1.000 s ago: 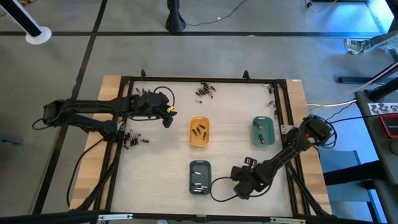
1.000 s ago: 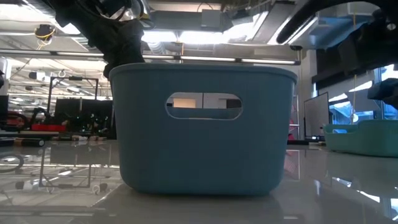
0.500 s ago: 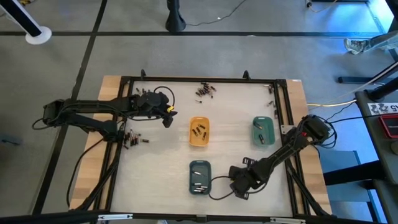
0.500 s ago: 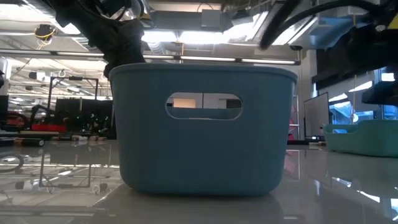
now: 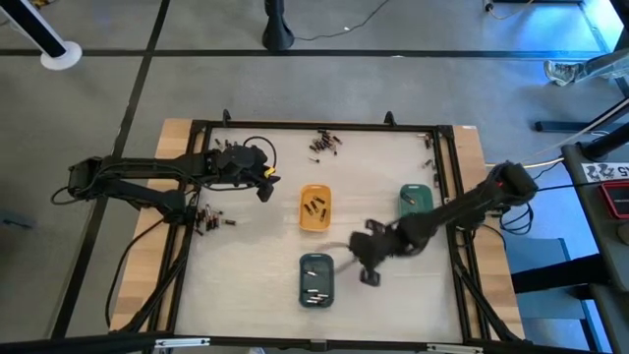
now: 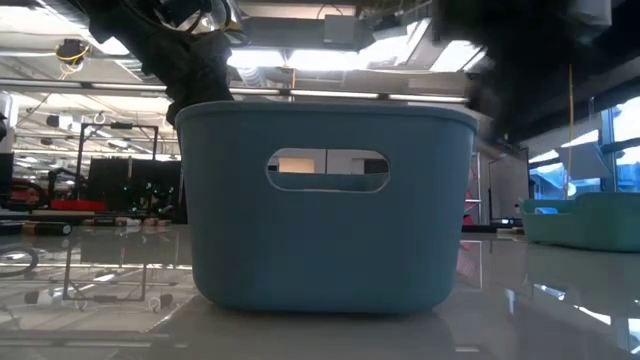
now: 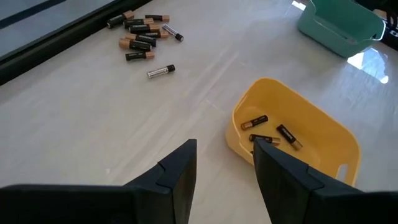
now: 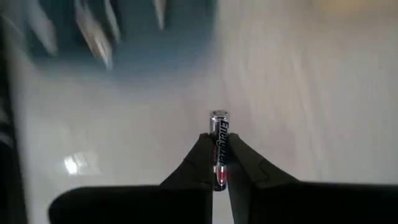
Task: Sort batteries
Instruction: Put the silver battery into the blue bin
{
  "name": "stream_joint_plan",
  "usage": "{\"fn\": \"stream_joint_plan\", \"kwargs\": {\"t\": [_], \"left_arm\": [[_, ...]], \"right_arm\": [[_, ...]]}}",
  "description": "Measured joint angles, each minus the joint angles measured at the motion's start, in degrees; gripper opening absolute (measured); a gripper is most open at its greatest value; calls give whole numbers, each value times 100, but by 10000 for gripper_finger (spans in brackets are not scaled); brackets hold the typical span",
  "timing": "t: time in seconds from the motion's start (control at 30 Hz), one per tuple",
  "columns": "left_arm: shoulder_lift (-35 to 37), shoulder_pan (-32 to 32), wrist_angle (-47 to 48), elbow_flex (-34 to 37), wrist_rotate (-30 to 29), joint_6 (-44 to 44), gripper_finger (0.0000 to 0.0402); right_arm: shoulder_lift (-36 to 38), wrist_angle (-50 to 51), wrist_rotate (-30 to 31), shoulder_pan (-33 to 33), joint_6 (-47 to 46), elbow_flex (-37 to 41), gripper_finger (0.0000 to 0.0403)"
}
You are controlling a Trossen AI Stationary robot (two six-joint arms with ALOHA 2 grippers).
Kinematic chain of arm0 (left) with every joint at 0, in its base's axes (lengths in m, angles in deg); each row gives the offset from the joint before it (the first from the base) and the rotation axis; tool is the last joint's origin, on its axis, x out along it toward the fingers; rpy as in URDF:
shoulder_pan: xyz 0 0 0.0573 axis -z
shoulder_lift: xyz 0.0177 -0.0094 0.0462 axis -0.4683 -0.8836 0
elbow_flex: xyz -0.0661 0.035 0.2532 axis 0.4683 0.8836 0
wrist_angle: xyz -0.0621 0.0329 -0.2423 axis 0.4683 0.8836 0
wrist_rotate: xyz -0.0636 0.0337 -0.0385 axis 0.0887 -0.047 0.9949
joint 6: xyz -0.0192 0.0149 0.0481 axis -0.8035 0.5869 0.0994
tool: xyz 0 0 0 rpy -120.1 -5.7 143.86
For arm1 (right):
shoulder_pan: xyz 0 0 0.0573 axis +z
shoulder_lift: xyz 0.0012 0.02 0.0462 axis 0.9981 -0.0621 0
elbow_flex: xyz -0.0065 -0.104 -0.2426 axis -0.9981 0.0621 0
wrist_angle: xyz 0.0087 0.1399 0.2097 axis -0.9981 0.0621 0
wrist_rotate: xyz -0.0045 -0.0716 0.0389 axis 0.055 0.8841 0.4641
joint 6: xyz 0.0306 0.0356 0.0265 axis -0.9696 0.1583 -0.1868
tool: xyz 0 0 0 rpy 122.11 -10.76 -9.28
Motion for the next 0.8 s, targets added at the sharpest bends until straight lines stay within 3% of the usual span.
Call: {"fn": "stream_joint_plan", "kwargs": {"t": [0.1, 0.4, 0.57, 0.8], "left_arm": [[-2, 0, 37, 0, 0, -16, 147], [-2, 7, 256, 0, 107, -120, 147], [-2, 35, 722, 0, 225, -350, 147], [-2, 83, 893, 0, 236, -403, 147]], "right_arm": [[9, -906, -260, -277, 549, -117, 18], [-863, -2239, -1438, -872, 1602, -201, 18], [-1359, -2328, -1753, -914, 2024, -591, 18], [-1677, -1691, -1970, -948, 2300, -1059, 18]]}}
